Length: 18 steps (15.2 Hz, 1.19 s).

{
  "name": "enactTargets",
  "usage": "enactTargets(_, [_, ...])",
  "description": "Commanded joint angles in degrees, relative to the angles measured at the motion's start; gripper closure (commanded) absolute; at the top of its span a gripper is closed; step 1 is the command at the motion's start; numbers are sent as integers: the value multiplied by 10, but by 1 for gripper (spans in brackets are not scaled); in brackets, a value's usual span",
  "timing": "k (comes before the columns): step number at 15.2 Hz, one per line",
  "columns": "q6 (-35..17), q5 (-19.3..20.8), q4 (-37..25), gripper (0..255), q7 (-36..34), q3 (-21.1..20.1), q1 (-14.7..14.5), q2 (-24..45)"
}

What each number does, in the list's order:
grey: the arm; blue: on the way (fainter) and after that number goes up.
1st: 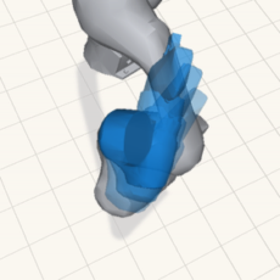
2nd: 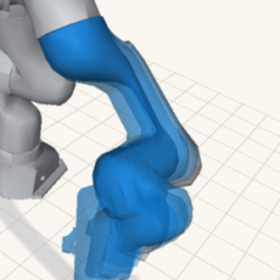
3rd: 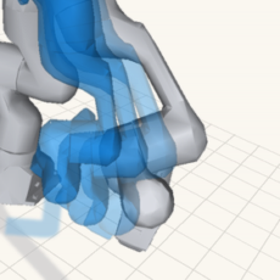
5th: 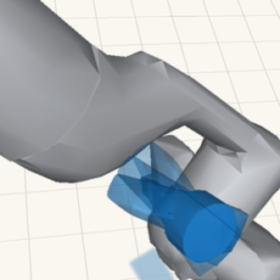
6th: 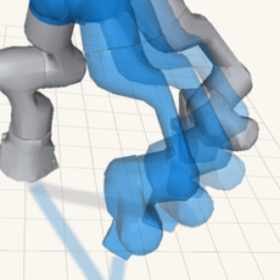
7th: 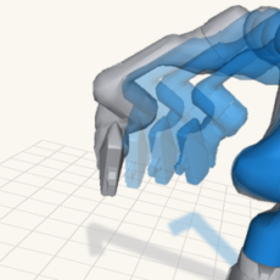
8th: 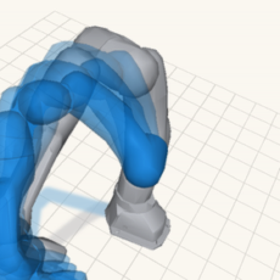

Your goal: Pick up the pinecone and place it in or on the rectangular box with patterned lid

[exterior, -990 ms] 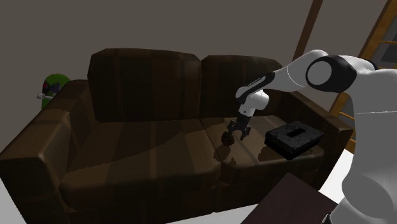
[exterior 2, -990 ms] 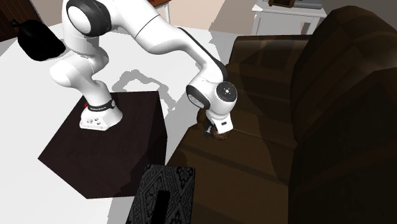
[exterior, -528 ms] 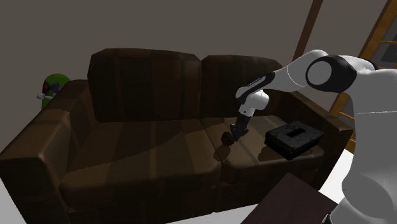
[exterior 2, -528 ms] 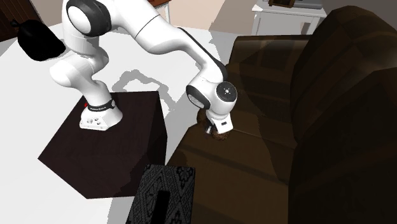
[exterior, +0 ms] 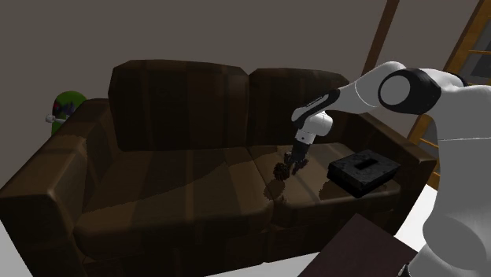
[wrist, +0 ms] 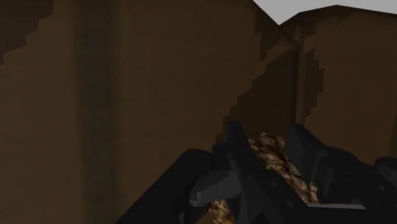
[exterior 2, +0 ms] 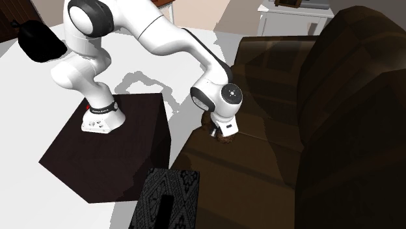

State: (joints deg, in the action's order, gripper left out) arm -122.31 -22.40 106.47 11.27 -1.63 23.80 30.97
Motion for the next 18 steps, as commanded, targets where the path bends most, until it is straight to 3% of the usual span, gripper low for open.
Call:
enactTargets(1, [-25, 24, 4, 0, -36, 10, -24, -12])
enactTargets(5, [-98, 149, 3, 0, -204, 65, -130, -41])
enactTargets(12, [-139, 142, 9, 0, -200, 62, -130, -6])
enactTargets(18, [-142, 142, 9, 0, -200, 61, -130, -3])
